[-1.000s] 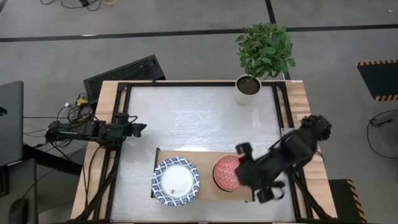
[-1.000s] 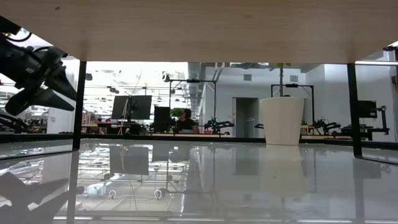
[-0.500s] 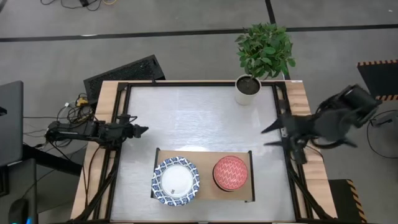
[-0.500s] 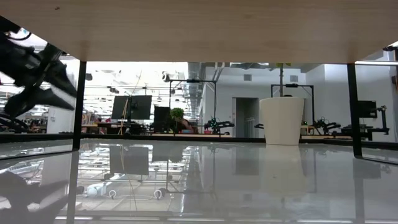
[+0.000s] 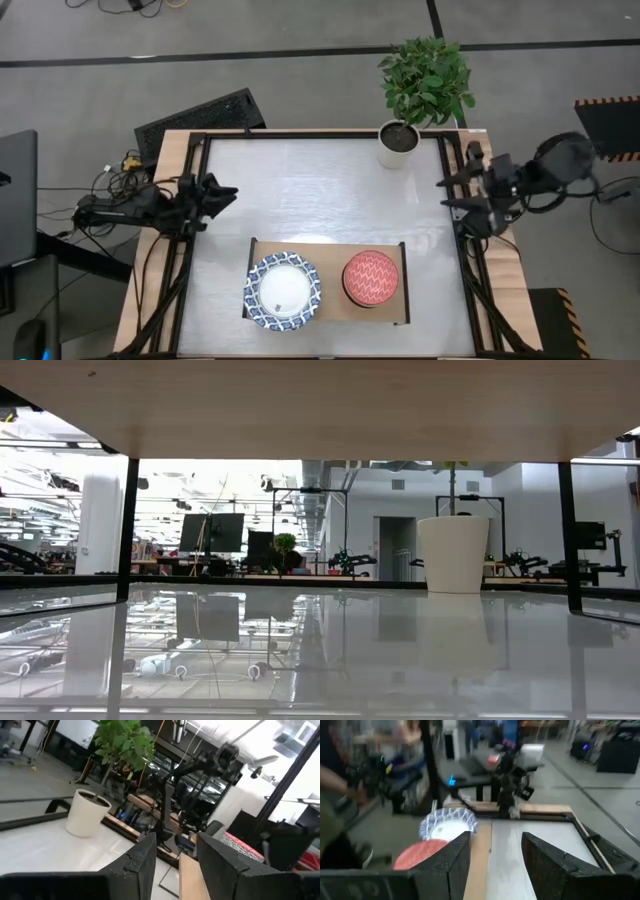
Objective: Place and stack bowls onto a shelf
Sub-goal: Return to Home Position
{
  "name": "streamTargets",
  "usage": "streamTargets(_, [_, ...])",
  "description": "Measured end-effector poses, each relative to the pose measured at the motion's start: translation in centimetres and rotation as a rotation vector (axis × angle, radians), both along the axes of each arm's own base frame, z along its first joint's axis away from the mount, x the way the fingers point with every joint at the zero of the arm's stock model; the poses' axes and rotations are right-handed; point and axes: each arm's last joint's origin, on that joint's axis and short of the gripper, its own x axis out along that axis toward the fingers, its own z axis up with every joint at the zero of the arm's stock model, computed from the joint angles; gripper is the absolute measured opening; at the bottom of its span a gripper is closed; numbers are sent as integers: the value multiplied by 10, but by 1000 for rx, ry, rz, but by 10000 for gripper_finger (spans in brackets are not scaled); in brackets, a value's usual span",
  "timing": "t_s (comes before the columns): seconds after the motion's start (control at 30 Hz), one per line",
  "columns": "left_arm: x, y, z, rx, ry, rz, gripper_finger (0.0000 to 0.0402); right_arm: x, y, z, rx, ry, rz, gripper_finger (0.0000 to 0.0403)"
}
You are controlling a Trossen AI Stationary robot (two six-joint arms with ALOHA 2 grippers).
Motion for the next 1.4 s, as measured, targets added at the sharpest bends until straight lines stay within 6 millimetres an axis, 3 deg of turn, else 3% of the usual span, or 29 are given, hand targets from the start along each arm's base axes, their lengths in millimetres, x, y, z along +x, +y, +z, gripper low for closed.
streamTargets(0.2, [0, -3, 0, -21, -8, -98, 128, -4, -5, -81, 93, -207, -10, 203])
streamTargets(0.37, [-6, -4, 12, -18, 63, -157, 128, -12, -11, -138, 173, -373, -17, 203])
streamTargets(0.53, [-16, -1, 11, 13, 124, -102, 128, -14, -13, -184, 189, -439, -21, 203])
streamTargets(0.67, [-13, 0, -2, 27, 217, -48, 128, -12, -13, -214, 207, -465, -29, 203])
streamTargets(0.9, [3, -3, -41, -33, 293, -109, 128, -10, -12, -253, 219, -488, -35, 203])
streamTargets(1.0, [10, -5, -63, -60, 309, -154, 128, -11, -9, -266, 211, -536, 47, 203])
streamTargets(1.13, [13, -7, -67, -4, 267, -234, 128, -11, -7, -268, 192, -551, 128, 203])
streamTargets(1.4, [14, -1, -68, 70, 275, -191, 128, -3, -12, -280, 103, -439, 52, 203])
